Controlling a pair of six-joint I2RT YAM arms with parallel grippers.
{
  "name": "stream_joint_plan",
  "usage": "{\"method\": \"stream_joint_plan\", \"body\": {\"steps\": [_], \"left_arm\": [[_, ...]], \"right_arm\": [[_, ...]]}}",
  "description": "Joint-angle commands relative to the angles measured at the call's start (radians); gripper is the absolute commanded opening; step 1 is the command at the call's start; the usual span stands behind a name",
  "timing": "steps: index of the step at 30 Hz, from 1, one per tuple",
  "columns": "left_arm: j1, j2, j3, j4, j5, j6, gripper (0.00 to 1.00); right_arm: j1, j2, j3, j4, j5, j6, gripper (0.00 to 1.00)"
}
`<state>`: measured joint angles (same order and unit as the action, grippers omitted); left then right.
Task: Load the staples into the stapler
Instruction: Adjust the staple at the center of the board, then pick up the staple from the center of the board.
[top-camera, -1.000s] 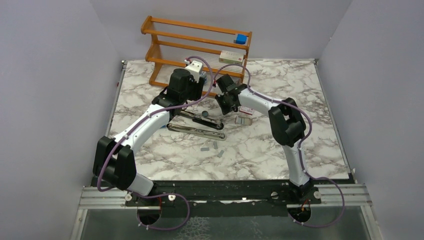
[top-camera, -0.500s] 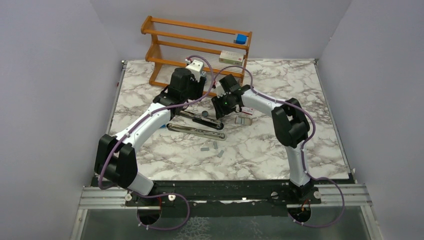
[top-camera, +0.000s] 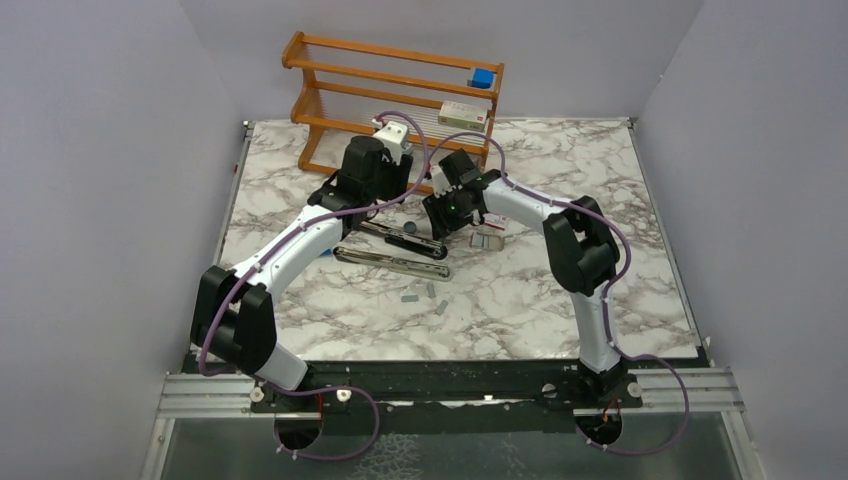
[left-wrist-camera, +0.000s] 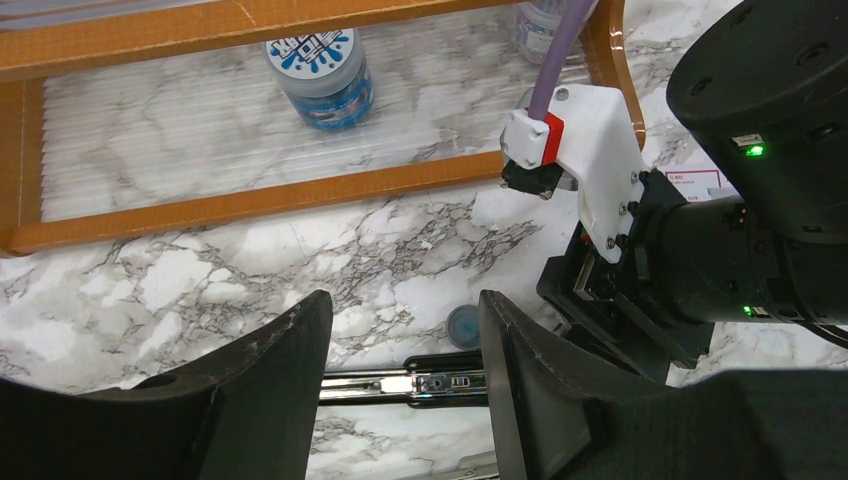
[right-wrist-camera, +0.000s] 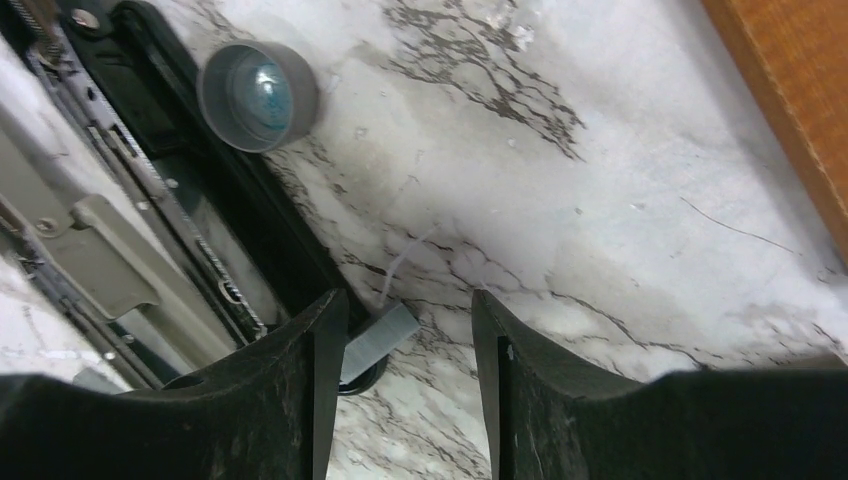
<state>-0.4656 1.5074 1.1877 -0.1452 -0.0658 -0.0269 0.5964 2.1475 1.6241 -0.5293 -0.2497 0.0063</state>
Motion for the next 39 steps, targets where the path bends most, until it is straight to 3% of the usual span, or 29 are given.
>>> {"method": "stream_joint_plan", "body": {"steps": [1, 20, 39], "left_arm": [[0.005, 0.004, 0.044, 0.005, 0.025, -0.015, 0.59], [0.005, -0.01, 0.03, 0.004, 0.029, -0.017, 0.59], [0.005, -0.026, 0.016, 0.01, 0.032, -0.018, 0.59]], "right_arm": [[0.006, 0.008, 0.022, -0.064, 0.101, -0.032, 0.52], [0.006, -0.04, -0.011, -0.121, 0.152, -0.049, 0.43], [0.004, -0.05, -0.01, -0.115, 0.173, -0.042, 0.44]]}}
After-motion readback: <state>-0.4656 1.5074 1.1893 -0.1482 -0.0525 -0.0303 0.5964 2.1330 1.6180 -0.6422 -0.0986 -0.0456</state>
